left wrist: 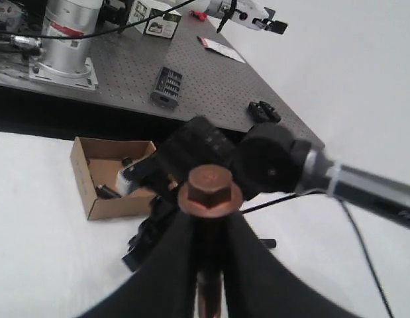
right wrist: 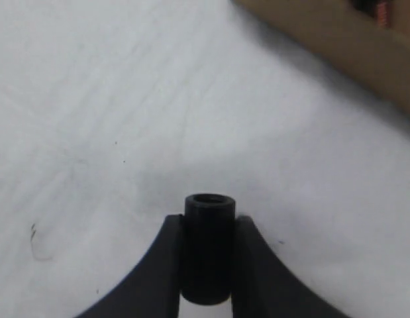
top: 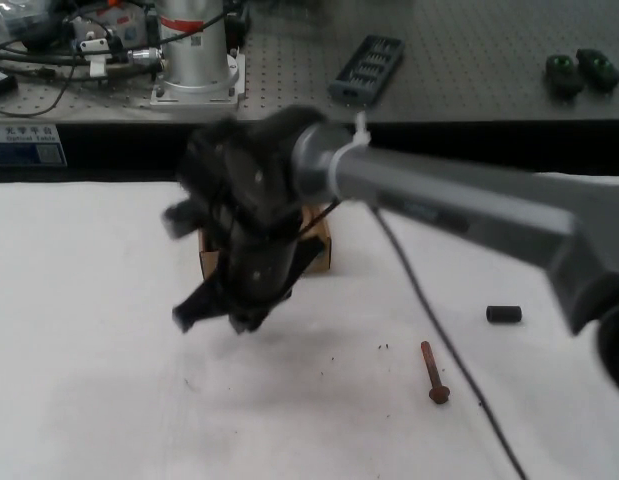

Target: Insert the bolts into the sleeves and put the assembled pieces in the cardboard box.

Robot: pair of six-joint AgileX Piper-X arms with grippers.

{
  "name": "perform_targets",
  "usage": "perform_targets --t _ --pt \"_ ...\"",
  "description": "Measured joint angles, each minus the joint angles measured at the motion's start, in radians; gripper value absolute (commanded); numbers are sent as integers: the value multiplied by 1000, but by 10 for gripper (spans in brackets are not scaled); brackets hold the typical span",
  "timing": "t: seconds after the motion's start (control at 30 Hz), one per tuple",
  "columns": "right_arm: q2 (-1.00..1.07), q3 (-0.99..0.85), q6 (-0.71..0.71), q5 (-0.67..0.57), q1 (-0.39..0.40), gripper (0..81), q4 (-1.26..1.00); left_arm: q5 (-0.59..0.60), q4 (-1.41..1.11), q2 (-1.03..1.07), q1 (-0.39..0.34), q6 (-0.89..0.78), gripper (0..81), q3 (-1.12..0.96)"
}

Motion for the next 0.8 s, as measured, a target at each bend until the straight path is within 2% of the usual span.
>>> perform_targets --t 0.1,0.17,0.27,0.5,0.6,0.63,0.67,0.8 --pt "-71 50 -8 -6 -18 29 -31 -2 -9 24 0 4 6 0" --pt "-205 134 -17 -44 -49 29 -80 -2 -21 74 0 3 6 0" --pt "-340 408 -30 -107 -79 29 -248 28 -130 164 0 1 6 0" --pt "-574 738 -40 -244 -112 29 -485 207 -492 367 0 -134 6 0" --pt "-746 938 -55 -344 -119 29 -619 312 -605 477 1 -176 6 0" --pt "-811 1095 -58 -411 -119 29 -726 351 -635 515 3 -190 6 0" --pt "-845 1145 -58 -431 -119 29 -767 404 -668 578 3 -209 6 0" --pt "-936 1291 -58 -508 -119 29 -931 445 -699 654 3 -233 6 0"
